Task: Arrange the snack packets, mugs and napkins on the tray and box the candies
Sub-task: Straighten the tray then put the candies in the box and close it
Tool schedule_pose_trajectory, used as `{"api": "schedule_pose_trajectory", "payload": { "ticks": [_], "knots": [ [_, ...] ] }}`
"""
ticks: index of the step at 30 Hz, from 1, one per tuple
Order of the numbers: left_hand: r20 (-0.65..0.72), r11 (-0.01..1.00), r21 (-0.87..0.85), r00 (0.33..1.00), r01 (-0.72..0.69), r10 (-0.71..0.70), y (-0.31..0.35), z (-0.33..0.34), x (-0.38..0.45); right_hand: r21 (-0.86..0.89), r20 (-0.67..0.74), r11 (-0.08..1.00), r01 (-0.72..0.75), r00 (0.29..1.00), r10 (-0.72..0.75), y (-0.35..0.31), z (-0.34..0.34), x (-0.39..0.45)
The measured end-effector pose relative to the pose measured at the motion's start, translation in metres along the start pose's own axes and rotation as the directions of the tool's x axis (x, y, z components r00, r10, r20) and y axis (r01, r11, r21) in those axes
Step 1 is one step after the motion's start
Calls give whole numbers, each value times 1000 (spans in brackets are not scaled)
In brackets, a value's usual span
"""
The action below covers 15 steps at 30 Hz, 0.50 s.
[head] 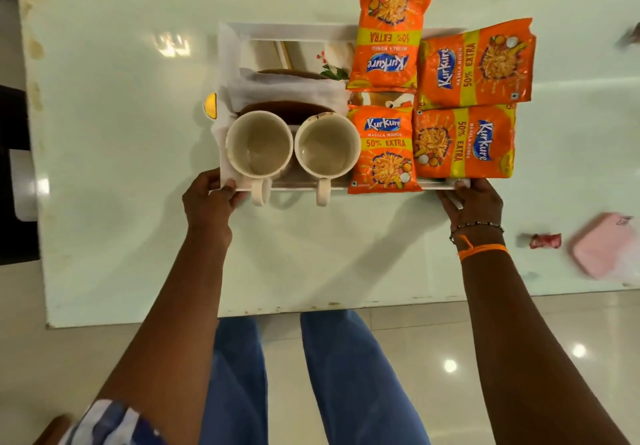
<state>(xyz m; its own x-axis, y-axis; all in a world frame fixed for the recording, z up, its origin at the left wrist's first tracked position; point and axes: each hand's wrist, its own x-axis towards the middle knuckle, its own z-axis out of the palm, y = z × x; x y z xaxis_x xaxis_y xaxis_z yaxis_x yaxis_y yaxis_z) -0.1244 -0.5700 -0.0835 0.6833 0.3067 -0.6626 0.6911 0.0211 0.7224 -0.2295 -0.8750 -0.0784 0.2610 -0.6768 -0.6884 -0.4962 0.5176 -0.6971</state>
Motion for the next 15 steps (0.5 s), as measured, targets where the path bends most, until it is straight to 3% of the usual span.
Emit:
{"api": "schedule_pose_trajectory", "payload": {
  "ticks": [8,12,15],
  "knots": [
    [0,999,-47,1000,25,-25,-8,1,-7,36,59,999,17,998,-19,6,-5,1],
    [36,985,-138,994,107,-103,-19,4,-19,69,114,997,46,992,-54,5,-10,-4],
    [47,960,-174,976,220,-215,-28,9,-42,117,129,993,-23,992,8,4,-22,-7]
  ]
}}
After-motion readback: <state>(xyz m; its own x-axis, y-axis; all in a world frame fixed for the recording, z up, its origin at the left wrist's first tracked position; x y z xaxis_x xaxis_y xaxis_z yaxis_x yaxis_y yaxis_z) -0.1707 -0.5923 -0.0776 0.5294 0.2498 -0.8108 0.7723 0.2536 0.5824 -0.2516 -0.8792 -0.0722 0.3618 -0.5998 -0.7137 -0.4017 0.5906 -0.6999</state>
